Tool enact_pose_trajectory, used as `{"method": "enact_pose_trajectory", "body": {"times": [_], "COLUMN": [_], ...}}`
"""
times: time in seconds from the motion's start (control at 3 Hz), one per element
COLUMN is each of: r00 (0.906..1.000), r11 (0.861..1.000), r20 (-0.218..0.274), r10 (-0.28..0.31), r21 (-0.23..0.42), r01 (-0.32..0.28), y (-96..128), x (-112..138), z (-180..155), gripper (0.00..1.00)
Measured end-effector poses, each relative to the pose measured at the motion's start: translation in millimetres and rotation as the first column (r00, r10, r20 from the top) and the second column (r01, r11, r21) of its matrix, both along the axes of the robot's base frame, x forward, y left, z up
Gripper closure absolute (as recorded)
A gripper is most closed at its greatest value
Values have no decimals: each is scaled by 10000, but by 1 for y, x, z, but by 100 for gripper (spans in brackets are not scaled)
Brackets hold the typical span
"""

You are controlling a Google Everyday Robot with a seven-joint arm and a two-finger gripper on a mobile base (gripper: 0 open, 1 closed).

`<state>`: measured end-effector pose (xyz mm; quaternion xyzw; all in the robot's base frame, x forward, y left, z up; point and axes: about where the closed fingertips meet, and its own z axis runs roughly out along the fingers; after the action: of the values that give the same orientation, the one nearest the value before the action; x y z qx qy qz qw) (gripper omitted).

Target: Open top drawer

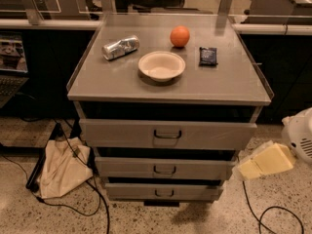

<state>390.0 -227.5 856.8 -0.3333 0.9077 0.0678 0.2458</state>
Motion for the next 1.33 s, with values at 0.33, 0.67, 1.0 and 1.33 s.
{"method": "enact_pose_trajectory", "body": {"times": [0.33, 0.67, 1.0, 1.33], "r00": [9924, 9849, 9849, 9849], "r11": [9919, 9871, 9871, 9871], "r20": [382, 870, 871, 871], "r10": [-1173, -1495, -1495, -1495], "r21": [540, 701, 701, 701], "r01": [1152, 1437, 1437, 1437], "y": [-9, -12, -12, -12], "x": [38, 55, 55, 55], "z": [-35, -33, -33, -33], "gripper": [19, 42, 65, 88]}}
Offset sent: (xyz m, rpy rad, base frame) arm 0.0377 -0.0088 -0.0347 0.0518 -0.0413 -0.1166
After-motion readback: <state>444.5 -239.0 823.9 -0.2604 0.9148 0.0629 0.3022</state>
